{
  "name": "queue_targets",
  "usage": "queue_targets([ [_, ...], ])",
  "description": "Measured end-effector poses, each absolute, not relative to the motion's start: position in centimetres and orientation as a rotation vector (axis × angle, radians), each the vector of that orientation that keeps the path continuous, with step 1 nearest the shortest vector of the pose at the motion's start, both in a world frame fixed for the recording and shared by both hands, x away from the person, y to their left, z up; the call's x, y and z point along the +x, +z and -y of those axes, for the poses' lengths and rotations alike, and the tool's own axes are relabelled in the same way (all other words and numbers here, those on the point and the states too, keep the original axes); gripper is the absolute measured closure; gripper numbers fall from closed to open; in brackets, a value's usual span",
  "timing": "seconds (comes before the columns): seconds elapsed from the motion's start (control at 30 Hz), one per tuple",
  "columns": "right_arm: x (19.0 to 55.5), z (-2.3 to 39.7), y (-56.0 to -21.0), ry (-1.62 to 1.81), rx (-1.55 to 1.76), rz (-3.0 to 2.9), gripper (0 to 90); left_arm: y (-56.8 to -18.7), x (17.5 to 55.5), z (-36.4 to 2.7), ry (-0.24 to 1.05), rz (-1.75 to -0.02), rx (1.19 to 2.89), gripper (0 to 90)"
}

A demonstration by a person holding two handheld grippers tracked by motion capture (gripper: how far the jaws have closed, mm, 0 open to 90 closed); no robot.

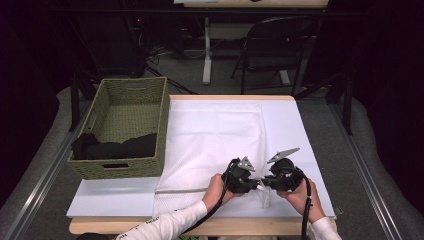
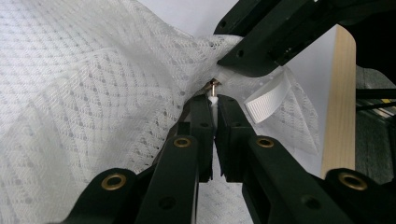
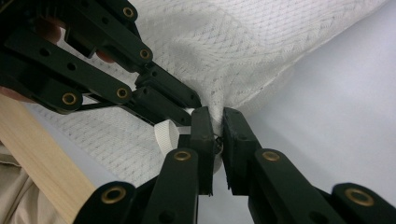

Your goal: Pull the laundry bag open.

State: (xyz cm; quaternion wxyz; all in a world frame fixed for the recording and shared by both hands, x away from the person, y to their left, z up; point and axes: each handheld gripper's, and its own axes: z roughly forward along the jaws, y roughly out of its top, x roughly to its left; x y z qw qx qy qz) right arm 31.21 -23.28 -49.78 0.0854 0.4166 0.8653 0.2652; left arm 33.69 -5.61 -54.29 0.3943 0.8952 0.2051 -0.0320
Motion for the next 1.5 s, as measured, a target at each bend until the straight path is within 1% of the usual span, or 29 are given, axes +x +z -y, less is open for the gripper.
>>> queue_targets([
  [0.3,31.2,23.1,-49.8,0.781,1.253,-2.583,84.5,-54.2,33.6,5.5,-0.075,-0.558,2.275,86.2],
  [0.73,31.1,23.1,-49.7,0.774,1.253,-2.584,84.7,-54.1,33.6,5.5,-0.079,-0.567,2.280,86.4],
  [0.9,31.1,23.2,-49.6,0.767,1.258,-2.570,84.9,-54.4,33.9,5.1,-0.086,-0.604,2.273,86.5],
  [1.5,31.2,23.6,-49.5,0.769,1.263,-2.568,84.8,-54.7,33.9,4.0,-0.089,-0.625,2.275,86.3],
])
